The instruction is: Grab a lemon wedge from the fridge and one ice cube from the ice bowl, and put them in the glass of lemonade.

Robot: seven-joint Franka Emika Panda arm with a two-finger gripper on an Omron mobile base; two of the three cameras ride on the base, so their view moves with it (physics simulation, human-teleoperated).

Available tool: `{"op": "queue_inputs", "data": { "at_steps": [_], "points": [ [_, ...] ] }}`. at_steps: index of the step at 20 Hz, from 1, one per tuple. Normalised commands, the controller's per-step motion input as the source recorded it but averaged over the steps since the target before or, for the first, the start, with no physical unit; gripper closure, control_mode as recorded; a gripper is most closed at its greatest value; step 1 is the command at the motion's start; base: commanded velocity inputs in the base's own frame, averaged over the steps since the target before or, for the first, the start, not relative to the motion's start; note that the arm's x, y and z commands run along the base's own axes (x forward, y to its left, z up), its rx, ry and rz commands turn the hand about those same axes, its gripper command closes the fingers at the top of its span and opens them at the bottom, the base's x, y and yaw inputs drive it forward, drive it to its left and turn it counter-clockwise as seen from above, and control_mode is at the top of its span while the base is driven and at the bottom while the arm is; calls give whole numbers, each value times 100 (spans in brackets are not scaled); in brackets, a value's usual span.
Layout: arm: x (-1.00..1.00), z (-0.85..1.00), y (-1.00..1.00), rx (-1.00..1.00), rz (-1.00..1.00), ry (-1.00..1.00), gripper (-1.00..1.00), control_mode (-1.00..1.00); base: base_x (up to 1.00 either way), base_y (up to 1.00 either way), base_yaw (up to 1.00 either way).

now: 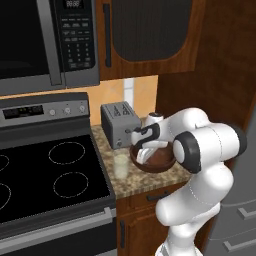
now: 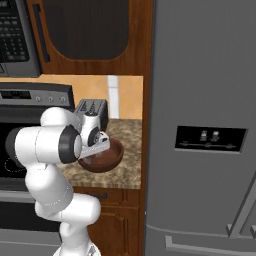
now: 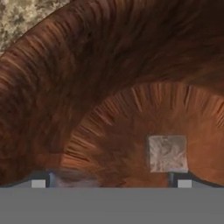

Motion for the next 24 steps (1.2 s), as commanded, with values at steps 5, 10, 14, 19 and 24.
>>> {"op": "queue_inputs", "data": {
  "at_steps": [5, 10, 14, 19, 24],
  "points": [
    [37, -1, -35, 0, 0, -9, -100, -100, 0, 0, 0],
    [23, 16, -33, 0, 0, -5, -100, -100, 0, 0, 0],
    [-31, 65, 0, 1, 0, -1, -100, -100, 0, 0, 0],
    [-64, 22, 0, 0, 0, 0, -100, -100, 0, 0, 0],
    [15, -51, 15, 0, 0, 10, -100, -100, 0, 0, 0]
  ]
}}
